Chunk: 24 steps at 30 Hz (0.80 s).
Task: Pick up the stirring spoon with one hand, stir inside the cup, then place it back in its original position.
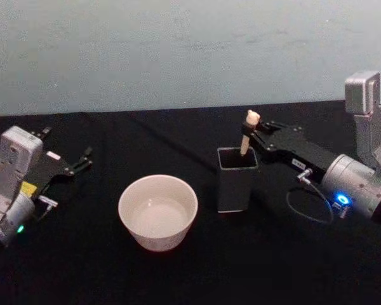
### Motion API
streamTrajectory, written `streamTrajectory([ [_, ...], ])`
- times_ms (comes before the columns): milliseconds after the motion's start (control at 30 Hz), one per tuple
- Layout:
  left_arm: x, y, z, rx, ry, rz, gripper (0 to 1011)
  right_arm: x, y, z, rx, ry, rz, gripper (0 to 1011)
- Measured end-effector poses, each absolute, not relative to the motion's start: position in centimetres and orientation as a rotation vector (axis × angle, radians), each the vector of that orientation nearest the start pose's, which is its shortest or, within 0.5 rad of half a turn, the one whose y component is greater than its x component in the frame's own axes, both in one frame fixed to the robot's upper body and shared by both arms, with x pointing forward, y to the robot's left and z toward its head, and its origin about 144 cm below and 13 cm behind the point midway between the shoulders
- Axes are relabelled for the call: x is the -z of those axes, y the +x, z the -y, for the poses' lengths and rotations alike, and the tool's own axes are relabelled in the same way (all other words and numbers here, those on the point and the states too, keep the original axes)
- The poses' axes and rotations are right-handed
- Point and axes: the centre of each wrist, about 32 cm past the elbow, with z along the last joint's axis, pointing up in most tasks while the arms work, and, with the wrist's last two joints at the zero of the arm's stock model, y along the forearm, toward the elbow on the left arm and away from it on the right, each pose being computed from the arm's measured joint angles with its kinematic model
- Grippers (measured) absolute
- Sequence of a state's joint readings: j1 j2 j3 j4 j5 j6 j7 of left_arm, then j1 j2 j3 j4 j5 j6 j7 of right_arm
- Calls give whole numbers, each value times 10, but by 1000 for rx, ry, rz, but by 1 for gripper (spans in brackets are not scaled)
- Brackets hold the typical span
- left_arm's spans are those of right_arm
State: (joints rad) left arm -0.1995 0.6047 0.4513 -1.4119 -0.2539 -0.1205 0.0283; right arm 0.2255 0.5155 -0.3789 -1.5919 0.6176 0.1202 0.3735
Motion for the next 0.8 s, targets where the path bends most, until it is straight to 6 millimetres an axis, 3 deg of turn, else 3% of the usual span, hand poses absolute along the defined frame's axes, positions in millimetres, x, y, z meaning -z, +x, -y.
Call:
streamTrajectory([
  [800,-1140,489,-310,-1248,305,285,1001,-1190,499,264,845,-60,-141,202],
])
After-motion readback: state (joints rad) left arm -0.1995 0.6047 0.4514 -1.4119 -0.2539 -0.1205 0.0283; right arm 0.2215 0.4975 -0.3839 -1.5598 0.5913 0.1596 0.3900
